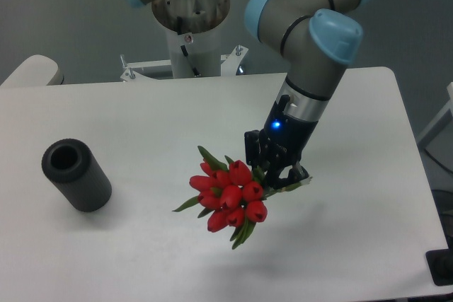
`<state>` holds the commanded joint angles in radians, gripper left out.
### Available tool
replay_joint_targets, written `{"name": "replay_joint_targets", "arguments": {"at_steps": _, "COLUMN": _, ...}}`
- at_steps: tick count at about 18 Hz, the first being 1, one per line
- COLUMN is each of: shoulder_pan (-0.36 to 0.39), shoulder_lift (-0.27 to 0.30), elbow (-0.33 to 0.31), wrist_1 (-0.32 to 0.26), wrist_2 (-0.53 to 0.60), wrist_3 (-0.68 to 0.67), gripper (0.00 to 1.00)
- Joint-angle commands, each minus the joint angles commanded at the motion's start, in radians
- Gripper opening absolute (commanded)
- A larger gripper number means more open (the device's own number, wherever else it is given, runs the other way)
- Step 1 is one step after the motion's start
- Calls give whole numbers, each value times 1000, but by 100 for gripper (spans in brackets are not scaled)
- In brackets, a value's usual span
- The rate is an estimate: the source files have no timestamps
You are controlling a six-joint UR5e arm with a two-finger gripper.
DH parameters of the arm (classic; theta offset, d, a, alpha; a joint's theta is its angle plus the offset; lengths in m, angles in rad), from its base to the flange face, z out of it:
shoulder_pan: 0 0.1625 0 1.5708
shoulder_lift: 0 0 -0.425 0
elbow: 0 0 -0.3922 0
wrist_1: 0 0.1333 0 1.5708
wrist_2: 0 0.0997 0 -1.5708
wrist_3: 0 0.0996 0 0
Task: Pick up the flowers from the table
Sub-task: 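Lift the gripped red tulip bunch up off the table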
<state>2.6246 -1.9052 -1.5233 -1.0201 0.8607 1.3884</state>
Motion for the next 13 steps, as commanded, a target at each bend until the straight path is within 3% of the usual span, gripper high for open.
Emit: {"name": "replay_joint_targets", "arguments": {"at_steps": 13, "shoulder_pan": 3, "shoulder_lift": -8, "elbow": 12, "wrist_1": 0, "wrist_2": -32, "wrist_3": -6, "gripper": 9}}
